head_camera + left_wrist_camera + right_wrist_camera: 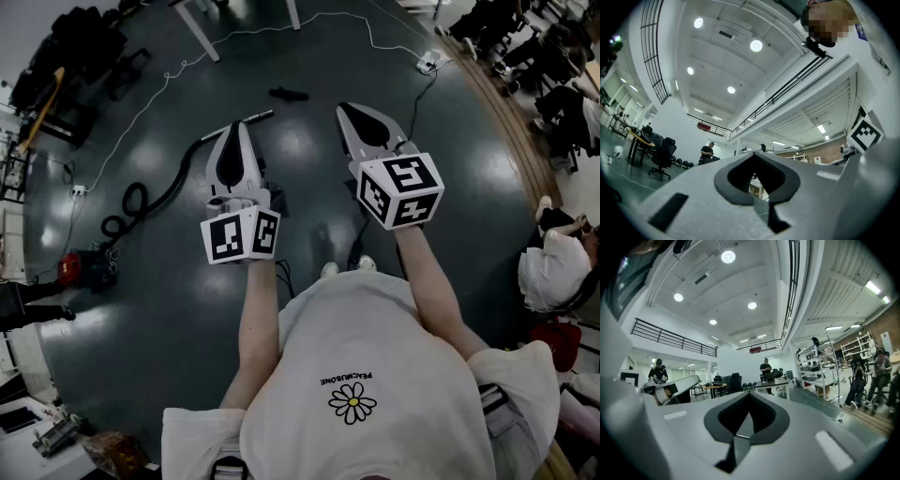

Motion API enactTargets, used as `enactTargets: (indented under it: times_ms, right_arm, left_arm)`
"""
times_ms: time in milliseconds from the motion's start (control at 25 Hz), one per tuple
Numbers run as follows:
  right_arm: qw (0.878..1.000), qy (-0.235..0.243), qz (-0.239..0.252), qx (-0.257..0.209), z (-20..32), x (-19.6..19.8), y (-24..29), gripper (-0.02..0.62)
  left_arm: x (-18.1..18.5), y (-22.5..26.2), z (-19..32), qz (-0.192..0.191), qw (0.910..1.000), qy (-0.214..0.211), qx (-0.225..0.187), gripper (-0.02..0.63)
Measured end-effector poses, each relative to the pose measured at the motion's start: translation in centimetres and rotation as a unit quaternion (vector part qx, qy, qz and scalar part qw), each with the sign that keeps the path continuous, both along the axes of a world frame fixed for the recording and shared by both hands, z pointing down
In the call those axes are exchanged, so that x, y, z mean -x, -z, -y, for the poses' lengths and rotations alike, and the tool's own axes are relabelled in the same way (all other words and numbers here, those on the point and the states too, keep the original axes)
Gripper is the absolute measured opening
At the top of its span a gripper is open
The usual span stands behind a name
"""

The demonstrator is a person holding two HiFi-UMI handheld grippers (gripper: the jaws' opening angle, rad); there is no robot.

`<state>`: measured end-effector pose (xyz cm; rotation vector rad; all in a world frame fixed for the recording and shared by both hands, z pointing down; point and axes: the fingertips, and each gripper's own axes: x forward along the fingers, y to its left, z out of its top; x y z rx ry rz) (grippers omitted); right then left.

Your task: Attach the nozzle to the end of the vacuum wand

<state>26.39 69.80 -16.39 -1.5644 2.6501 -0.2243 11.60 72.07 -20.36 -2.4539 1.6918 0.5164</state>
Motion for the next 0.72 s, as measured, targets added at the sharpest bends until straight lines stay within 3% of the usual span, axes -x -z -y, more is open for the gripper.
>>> enactTargets:
  times_ms: [720]
  right_arm:
    - [1.000, 0.017, 0.003, 0.000, 0.3, -1.5, -0.5, 0.006]
  left_arm:
    - [-0.8, -0.6, 0.2, -0.008, 0.9998, 0.017, 0.004, 0.002]
